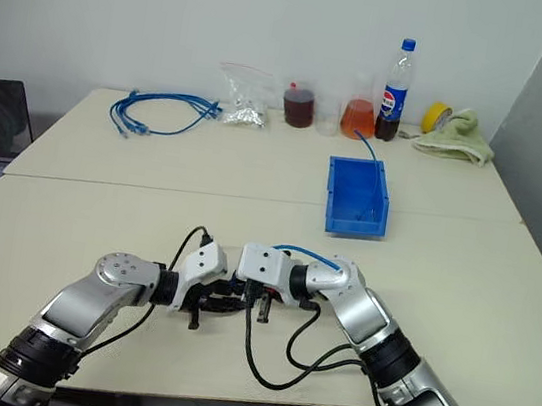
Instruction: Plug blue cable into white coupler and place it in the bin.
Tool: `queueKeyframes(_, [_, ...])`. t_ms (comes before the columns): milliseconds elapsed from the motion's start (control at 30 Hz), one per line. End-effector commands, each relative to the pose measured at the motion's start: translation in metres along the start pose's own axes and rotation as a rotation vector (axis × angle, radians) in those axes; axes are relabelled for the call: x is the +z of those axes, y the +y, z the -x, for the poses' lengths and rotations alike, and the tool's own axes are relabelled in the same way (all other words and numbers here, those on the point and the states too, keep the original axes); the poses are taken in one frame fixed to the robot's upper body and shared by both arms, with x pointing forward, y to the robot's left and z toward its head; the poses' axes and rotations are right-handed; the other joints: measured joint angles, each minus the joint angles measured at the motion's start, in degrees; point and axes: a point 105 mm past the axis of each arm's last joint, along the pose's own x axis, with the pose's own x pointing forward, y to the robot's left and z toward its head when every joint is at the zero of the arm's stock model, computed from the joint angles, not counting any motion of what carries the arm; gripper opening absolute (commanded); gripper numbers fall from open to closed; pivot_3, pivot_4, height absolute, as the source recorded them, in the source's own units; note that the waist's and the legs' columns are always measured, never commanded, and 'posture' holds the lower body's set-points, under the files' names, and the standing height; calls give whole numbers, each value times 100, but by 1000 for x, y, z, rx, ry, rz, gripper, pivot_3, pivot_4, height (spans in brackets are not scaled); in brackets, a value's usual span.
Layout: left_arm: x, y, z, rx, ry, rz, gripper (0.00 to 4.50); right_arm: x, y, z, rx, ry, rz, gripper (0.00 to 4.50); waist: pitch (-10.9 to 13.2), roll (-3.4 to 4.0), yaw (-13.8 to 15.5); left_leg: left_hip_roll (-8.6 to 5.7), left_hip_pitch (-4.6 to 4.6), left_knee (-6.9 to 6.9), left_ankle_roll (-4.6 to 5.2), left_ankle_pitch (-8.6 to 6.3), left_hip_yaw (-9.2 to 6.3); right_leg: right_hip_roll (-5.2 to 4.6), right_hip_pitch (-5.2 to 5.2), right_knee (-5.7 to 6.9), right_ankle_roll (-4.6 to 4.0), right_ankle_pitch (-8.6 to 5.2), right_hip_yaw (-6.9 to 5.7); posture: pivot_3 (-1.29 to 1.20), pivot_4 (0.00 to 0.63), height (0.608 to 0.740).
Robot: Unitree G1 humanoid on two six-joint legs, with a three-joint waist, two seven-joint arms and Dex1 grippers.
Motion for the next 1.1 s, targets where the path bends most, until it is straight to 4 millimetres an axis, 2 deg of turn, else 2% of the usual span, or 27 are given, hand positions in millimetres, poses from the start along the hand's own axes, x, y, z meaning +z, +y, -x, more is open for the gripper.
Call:
queueKeyframes(33, [-1, 4, 15, 14, -20, 0, 959, -47, 16, 1, 55, 138, -198, 71, 11, -10, -1, 1, -2, -2, -3, -2, 0, 0, -3, 0, -9, 2, 2, 0, 150, 740])
queueKeyframes(100, [0, 8, 16, 44, -38, 7, 959, -41, 13, 4, 43, 111, -205, 71, 16, -9, -1, 2, -8, -3, -11, -8, 0, 0, -8, -1, -21, 4, 0, 0, 150, 740])
queueKeyframes(133, [0, 10, 16, 51, -45, 13, 1656, -38, 12, 5, 36, 99, -211, 71, 18, -9, -1, 2, -9, -3, -13, -10, 0, 0, -9, -1, -22, 2, 1, 0, 150, 740])
queueKeyframes(300, [1, 9, 16, 45, -57, 32, 2564, -30, 13, 7, 43, 81, -196, 71, 42, -6, 18, 1, -12, -1, -15, -15, -4, -1, -8, -5, -20, 0, -4, 0, 150, 740])
queueKeyframes(433, [4, 8, 17, 45, -68, 30, 3385, -17, 12, 8, 35, 41, -194, 71, 58, -7, 21, 1, -12, -1, -15, -15, -6, -1, -7, -4, 2, -13, -6, 0, 150, 740])
queueKeyframes(600, [10, 6, 19, 36, -85, 3, 4441, -2, 6, 15, -10, -17, -198, 71, 89, -17, 25, 1, -22, -2, -15, -15, -8, -2, -12, -8, -12, -5, -7, 0, 150, 740])
queueKeyframes(667, [16, 4, 24, 38, -102, -37, 4500, 7, -1, 23, -54, -56, -207, 71, 106, -32, 26, 1, -30, -1, -16, -15, -11, -3, -18, -9, -12, -5, -10, 0, 150, 740])
queueKeyframes(833, [31, 8, 34, 95, -183, -89, 4500, 16, -19, 46, -180, -125, -270, 70, 118, -42, 54, 1, -164, 26, -46, 3, -18, -7, -151, 18, -24, 4, -15, 0, 150, 740])
queueKeyframes(867, [37, 10, 37, 120, -206, -91, 4500, 18, -25, 55, -226, -147, -287, 68, 123, -45, 61, -1, -194, 27, -58, 10, -18, -10, -178, 20, -24, 4, -17, 0, 150, 740])
queueKeyframes(967, [56, 12, 44, 165, -258, -121, 4500, 28, -45, 89, -381, -236, -348, 68, 142, -58, 115, -10, -204, 26, -59, 10, -19, -28, -182, 19, -24, 4, -19, 0, 150, 740])
queueKeyframes(1100, [83, 12, 43, 208, -316, -147, 4500, 36, -64, 130, -540, -318, -420, 64, 151, -60, 165, -23, -206, 26, -58, 10, -12, -55, -179, 16, -22, 5, -20, 0, 150, 740])
